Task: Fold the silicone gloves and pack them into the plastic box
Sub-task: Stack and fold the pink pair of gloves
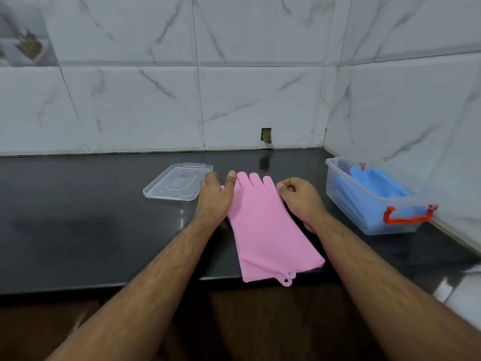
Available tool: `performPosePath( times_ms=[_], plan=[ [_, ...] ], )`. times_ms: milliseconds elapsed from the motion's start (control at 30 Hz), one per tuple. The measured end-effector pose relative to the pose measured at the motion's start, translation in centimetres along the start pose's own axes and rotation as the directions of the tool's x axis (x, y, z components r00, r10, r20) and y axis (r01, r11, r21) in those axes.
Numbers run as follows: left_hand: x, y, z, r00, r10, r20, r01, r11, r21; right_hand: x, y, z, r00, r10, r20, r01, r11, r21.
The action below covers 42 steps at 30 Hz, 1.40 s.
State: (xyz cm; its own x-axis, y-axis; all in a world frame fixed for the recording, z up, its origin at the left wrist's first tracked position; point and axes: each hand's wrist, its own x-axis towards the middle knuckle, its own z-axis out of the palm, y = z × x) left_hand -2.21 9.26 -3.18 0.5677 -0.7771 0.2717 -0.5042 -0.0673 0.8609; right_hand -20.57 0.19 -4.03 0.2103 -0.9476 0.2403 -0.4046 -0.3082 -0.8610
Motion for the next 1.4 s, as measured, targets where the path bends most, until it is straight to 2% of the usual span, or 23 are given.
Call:
performPosePath(
  times_ms=[167, 367, 567, 700, 867, 1067, 1267, 1400],
  plan=[
    [-3.2, -0.4, -1.2, 0.999, -0.035, 0.000, 0.034, 0.992, -0.119, -3.8, 0.3, -2.1, 0.999, -0.003, 0.041, -0.001, 0.996, 0.094],
    [-7.2, -0.1, -2.4, 0.994, -0.049, 0.096, 0.072, 0.967, -0.245, -7.2, 0.3, -4.4, 0.994, -0.018, 0.106, 0.008, 0.995, 0.096],
    [-10.5, 0.3, -3.2, 0.983, 0.014, 0.182, 0.029, 0.973, -0.229, -9.2, 0.1, -5.5, 0.992, -0.022, 0.124, 0.020, 1.000, 0.018],
    [-11.4, 0.5, -4.1, 0.968, 0.003, 0.250, 0.061, 0.967, -0.248, -9.5, -0.4, -6.0, 0.978, -0.004, 0.206, -0.012, 0.997, 0.076],
    [-11.4, 0.6, -3.9, 0.938, 0.032, 0.345, 0.042, 0.977, -0.207, -9.6, -0.4, -6.1, 0.960, -0.044, 0.277, 0.032, 0.998, 0.047],
    [-11.4, -0.1, -3.3, 0.956, 0.111, 0.271, -0.073, 0.987, -0.146, -9.6, -0.2, -5.7, 0.963, -0.082, 0.257, 0.080, 0.997, 0.016],
    [-11.8, 0.2, -3.7, 0.938, 0.159, 0.308, -0.090, 0.969, -0.228, -9.6, -0.2, -5.8, 0.958, -0.116, 0.263, 0.131, 0.991, -0.040],
    [-11.9, 0.3, -3.7, 0.936, 0.169, 0.310, -0.118, 0.977, -0.176, -9.8, -0.1, -5.8, 0.953, -0.155, 0.261, 0.185, 0.978, -0.094]
  ],
)
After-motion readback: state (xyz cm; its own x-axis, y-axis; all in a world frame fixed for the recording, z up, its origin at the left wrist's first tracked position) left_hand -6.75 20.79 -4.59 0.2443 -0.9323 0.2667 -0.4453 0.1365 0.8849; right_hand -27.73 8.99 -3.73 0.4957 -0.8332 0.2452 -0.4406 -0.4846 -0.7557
